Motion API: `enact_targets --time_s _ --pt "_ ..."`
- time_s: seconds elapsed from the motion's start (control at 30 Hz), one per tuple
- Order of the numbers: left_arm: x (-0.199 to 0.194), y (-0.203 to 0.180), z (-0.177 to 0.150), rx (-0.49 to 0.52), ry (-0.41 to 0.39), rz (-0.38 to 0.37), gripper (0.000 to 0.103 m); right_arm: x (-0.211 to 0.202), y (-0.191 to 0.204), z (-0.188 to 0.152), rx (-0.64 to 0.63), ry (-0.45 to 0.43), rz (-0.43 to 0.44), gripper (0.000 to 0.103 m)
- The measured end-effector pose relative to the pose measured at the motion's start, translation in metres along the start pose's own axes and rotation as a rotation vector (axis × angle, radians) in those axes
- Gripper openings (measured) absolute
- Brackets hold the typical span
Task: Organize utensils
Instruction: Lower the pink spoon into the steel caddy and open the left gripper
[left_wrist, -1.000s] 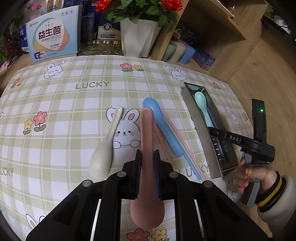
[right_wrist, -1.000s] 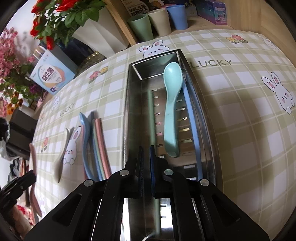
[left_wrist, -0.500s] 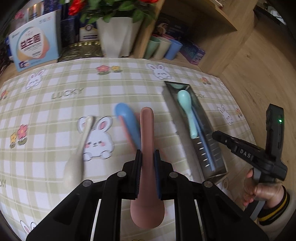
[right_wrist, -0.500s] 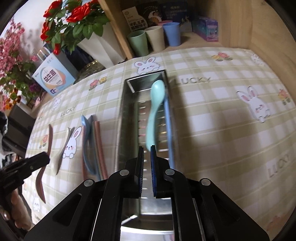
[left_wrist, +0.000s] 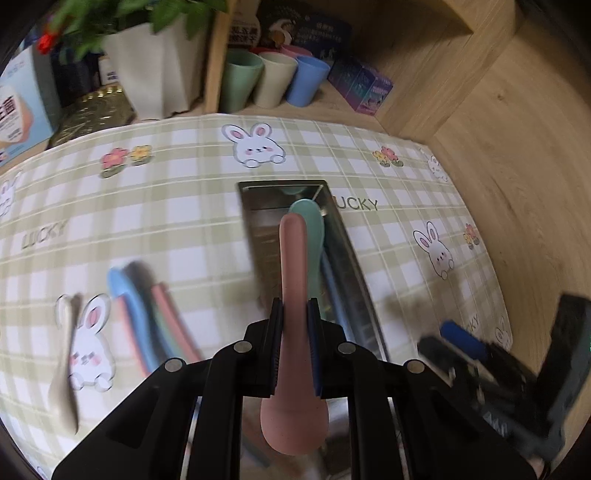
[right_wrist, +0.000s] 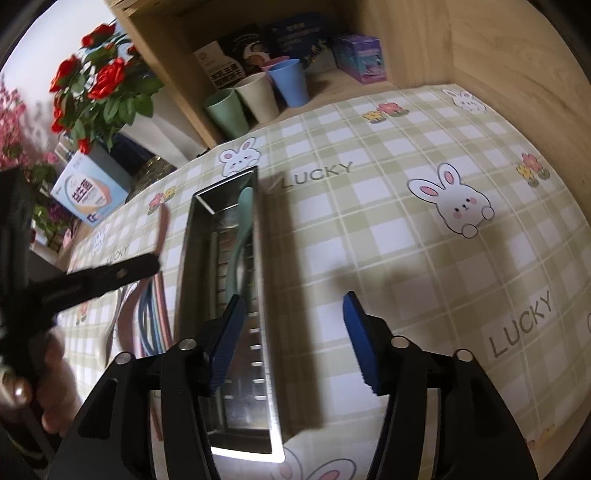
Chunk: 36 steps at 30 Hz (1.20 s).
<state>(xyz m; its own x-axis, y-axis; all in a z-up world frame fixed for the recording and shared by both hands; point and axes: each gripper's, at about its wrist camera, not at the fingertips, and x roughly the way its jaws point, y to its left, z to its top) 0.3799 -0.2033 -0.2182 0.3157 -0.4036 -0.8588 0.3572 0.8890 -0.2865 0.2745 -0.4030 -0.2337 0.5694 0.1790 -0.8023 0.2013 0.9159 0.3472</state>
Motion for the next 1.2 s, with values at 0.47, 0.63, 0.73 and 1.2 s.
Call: enact_targets --time_s 0.47,0.63,0.73,1.2 --pt "0.071 -0.021 0.038 -0.004 0.118 0.082 0.013 -0.005 -0.028 0.003 0.054 -0.007 0.038 0.074" --pt "0.083 -0.02 0.037 0.0 0.15 0.078 0.013 -0.006 -0.027 0.004 0.054 -0.009 0.043 0.074" --pt "0.084 -0.02 0.036 0.017 0.151 0.064 0.013 -0.008 -0.026 0.004 0.052 -0.01 0.038 0.074" --pt "-0.019 0.021 0.032 0.064 -0.012 -0.021 0.021 -0.021 0.002 0.0 0.028 -0.019 0.045 0.074"
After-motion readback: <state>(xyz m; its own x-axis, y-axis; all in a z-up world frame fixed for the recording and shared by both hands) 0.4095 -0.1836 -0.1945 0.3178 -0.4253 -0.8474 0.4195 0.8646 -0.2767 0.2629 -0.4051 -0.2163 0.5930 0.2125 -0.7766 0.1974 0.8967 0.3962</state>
